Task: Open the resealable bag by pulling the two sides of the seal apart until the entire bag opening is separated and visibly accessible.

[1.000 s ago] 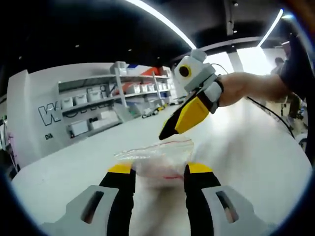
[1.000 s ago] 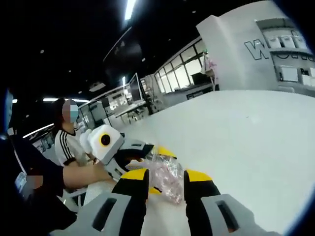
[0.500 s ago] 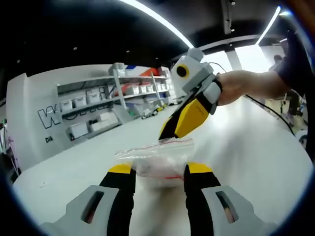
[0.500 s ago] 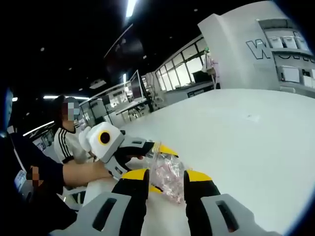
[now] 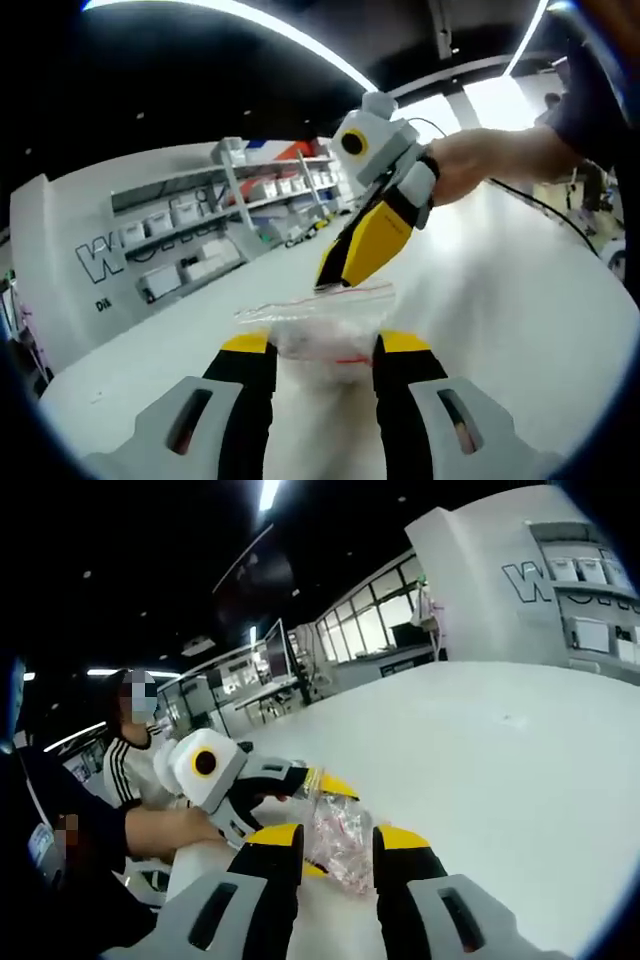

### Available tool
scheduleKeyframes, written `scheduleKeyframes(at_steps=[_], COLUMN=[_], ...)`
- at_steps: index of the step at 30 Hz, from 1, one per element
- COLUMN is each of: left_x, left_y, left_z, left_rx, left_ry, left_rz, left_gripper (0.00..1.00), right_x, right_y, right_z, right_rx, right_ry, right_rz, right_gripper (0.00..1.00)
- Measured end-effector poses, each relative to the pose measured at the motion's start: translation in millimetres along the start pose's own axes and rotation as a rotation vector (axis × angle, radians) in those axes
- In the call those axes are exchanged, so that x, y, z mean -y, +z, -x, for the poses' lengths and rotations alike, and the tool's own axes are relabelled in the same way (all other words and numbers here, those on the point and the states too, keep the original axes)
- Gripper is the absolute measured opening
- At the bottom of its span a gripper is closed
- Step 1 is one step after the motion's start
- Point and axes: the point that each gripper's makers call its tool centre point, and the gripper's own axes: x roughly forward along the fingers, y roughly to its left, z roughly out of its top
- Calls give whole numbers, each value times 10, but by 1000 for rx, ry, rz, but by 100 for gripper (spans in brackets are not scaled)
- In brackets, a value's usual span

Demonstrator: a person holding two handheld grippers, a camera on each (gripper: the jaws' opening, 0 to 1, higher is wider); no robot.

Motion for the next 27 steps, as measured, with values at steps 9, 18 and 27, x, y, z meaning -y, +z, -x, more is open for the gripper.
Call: scheduleKeyframes(at_steps=[9, 18, 27], left_x=[51, 99, 127], left_y=[52, 72, 99], left_z=[4, 12, 17], left_rx=[14, 16, 20], left_ry=[-10, -21, -24], left_rz=[-52, -75, -102], left_gripper=[38, 38, 38], right_x=[26, -62, -142], right_y=[-51, -75, -78], right_z=[9, 4, 25], right_rx=[-30, -26, 11], right_ry=[10, 66, 129], right_rz=[17, -36, -167], right_gripper=[24, 24, 22])
